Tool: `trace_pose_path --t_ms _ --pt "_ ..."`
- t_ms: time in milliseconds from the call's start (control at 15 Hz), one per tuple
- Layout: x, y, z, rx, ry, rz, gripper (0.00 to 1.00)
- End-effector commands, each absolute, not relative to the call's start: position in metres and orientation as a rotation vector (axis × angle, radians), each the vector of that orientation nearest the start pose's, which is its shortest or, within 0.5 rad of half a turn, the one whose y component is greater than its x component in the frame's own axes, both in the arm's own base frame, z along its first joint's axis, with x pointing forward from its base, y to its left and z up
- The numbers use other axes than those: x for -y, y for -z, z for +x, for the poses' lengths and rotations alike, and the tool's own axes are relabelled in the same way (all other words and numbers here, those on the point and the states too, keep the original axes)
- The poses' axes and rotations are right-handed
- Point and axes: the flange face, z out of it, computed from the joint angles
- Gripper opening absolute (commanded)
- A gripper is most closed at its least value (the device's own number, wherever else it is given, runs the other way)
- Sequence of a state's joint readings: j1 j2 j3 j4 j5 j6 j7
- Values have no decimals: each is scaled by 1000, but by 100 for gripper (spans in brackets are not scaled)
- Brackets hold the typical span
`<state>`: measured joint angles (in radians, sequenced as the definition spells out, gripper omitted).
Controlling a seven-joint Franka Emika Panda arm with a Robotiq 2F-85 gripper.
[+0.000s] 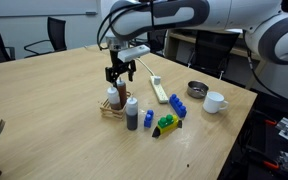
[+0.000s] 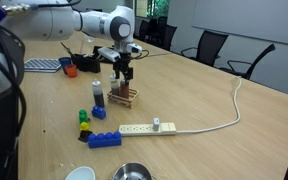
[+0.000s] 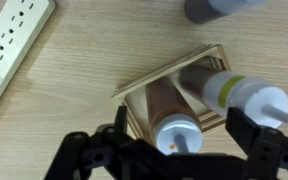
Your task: Put the sauce bottle on the right inside the box
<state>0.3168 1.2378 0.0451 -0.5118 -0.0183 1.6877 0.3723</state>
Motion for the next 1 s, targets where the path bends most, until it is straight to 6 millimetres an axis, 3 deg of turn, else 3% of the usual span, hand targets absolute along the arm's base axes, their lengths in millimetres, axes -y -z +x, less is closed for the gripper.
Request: trace_pose_path --t_ms 0,333,400,533,933 --pt "-259 -290 758 -93 -61 -3095 100" --pt "-250 -354 766 -193 98 -3045 100" --pt "-253 -344 766 -157 104 -3075 100" --pt "-251 -356 767 -173 121 -3063 100" --pt "-252 -351 767 -178 112 -3064 100"
